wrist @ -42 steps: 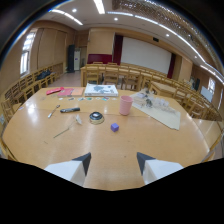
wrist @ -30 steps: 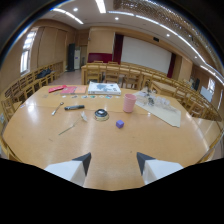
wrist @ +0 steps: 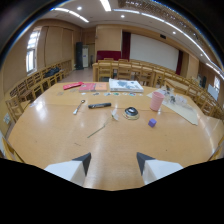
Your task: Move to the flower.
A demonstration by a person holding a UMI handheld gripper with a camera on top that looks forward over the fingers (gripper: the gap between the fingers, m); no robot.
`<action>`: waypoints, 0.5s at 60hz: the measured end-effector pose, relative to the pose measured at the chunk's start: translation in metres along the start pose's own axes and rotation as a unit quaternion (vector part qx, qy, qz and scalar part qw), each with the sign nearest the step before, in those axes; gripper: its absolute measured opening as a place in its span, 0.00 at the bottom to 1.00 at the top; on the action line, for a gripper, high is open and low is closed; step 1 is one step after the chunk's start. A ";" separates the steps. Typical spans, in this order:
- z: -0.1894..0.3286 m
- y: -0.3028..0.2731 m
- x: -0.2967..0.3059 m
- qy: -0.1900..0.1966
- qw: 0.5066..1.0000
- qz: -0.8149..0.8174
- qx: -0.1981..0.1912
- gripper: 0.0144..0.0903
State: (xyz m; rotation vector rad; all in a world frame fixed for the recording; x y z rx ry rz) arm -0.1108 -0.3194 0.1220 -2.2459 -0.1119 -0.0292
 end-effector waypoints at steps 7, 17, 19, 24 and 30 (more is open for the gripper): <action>0.039 -0.012 -0.020 -0.007 1.000 -0.001 -0.003 0.95; 0.110 -0.033 -0.036 -0.005 1.000 -0.003 -0.013 0.95; 0.125 -0.039 -0.039 -0.007 1.000 0.000 -0.013 0.95; 0.156 -0.043 -0.041 -0.004 1.000 0.009 -0.028 0.94; 0.183 -0.042 -0.045 -0.003 0.999 0.012 -0.045 0.94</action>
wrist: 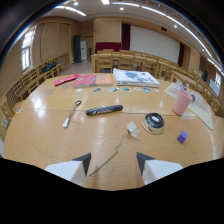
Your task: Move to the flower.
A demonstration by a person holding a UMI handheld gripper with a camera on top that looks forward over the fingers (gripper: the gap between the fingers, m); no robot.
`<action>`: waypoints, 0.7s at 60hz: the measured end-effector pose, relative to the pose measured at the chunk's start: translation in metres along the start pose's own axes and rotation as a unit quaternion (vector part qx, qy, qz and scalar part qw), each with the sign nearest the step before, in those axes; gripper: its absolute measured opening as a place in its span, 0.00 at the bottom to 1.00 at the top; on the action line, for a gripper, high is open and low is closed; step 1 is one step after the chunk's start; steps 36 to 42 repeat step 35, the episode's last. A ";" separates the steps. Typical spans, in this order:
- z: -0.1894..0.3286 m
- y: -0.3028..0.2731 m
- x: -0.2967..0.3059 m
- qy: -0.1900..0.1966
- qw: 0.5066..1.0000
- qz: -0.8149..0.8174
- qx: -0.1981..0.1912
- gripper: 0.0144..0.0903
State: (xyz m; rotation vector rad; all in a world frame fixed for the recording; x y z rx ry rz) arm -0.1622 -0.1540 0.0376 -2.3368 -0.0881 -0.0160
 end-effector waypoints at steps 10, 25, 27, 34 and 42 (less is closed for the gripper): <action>0.019 0.003 -0.001 0.000 1.000 0.002 -0.018 0.94; 0.026 -0.001 0.001 0.005 1.000 -0.001 -0.020 0.95; 0.026 -0.001 0.002 0.005 1.000 -0.002 -0.019 0.94; 0.027 -0.001 0.004 0.009 1.000 -0.005 -0.021 0.95; 0.027 -0.001 0.004 0.009 1.000 -0.005 -0.021 0.94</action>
